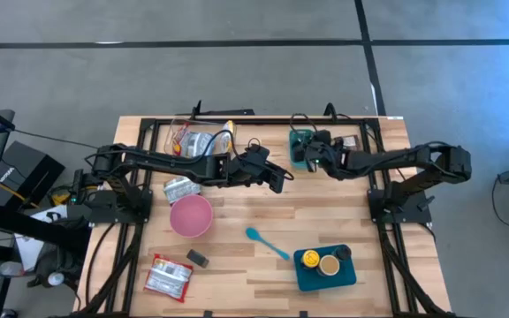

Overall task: Pick & Place Food Item
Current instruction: Put the black spoon into the green bin

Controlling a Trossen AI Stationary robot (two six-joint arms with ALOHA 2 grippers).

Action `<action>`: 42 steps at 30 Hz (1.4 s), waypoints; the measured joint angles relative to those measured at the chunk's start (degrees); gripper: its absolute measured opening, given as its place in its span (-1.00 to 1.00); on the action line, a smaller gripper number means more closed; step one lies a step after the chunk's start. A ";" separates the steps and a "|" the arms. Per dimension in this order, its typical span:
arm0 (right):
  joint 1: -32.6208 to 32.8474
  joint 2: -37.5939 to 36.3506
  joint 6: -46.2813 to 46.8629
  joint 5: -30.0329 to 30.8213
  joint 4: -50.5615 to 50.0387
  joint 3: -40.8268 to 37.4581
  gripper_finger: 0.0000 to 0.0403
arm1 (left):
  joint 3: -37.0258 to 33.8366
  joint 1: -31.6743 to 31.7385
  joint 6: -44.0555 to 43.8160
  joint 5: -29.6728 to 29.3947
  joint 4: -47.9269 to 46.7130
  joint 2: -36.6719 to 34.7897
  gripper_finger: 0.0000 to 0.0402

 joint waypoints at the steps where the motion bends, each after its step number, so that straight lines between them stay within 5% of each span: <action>1: 0.38 0.00 0.03 0.00 -0.80 0.00 -0.79 | 0.00 0.00 0.00 -0.02 -0.02 0.00 -0.30; 16: 4.80 0.00 8.42 -0.45 -10.51 0.00 -0.79 | 0.00 -0.01 0.00 -0.15 -0.01 0.00 -0.30; 42: 5.15 0.04 14.50 -13.78 -15.91 0.00 -0.79 | 0.00 -0.02 -0.02 0.11 -0.04 0.00 -0.30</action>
